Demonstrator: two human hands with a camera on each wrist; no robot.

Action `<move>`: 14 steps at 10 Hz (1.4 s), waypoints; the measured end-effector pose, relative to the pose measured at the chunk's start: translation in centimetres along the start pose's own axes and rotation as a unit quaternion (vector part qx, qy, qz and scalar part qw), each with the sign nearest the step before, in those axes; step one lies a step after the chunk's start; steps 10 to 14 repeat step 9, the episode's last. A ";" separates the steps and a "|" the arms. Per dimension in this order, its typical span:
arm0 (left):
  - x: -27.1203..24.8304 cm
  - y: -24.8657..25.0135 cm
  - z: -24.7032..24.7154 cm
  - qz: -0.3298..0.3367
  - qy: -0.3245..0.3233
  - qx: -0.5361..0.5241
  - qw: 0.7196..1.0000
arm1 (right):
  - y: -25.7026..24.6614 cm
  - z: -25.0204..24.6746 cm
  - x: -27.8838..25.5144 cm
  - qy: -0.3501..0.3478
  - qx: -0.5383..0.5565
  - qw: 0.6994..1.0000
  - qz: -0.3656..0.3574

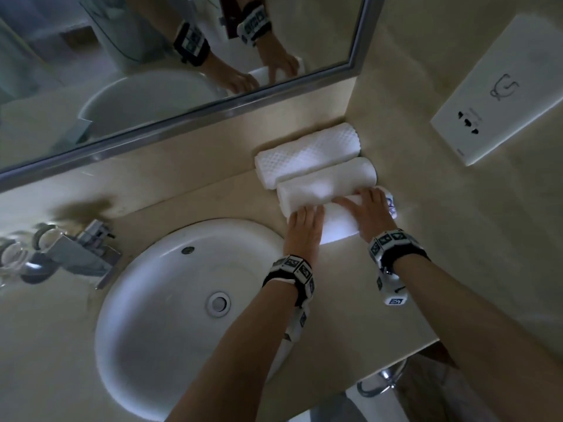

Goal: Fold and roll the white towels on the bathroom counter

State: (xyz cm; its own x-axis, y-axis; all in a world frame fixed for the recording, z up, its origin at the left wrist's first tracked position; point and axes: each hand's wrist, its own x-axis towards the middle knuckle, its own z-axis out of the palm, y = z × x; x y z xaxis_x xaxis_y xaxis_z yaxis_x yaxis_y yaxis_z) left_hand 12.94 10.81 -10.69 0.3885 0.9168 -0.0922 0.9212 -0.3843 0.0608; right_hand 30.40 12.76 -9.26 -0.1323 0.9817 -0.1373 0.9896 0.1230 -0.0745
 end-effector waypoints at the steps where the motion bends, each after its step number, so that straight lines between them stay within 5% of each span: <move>1: 0.8 -0.2 0.2 -0.015 -0.010 -0.006 1.000 | 0.5 -0.3 1.6 0.002 -0.006 1.000 -0.019; 3: 2.3 -0.1 0.6 -0.043 -0.004 0.007 0.999 | 1.1 0.4 3.8 0.043 -0.031 0.997 -0.058; 5: 2.9 -0.4 0.7 -0.033 -0.007 0.022 0.999 | 0.8 -0.9 3.8 -0.014 -0.026 0.999 -0.038; 7: 2.9 -1.5 -1.6 -0.018 -0.144 -0.045 0.988 | 2.0 -1.4 1.2 -0.062 -0.071 0.994 0.047; 8: 1.6 -3.1 -5.1 0.014 -0.161 -0.056 0.985 | 1.5 -3.3 -1.5 -0.091 -0.077 0.989 0.083; 14: 0.9 -5.1 -7.6 0.024 -0.170 -0.023 0.985 | 1.3 -5.2 -2.6 -0.096 -0.065 0.988 0.103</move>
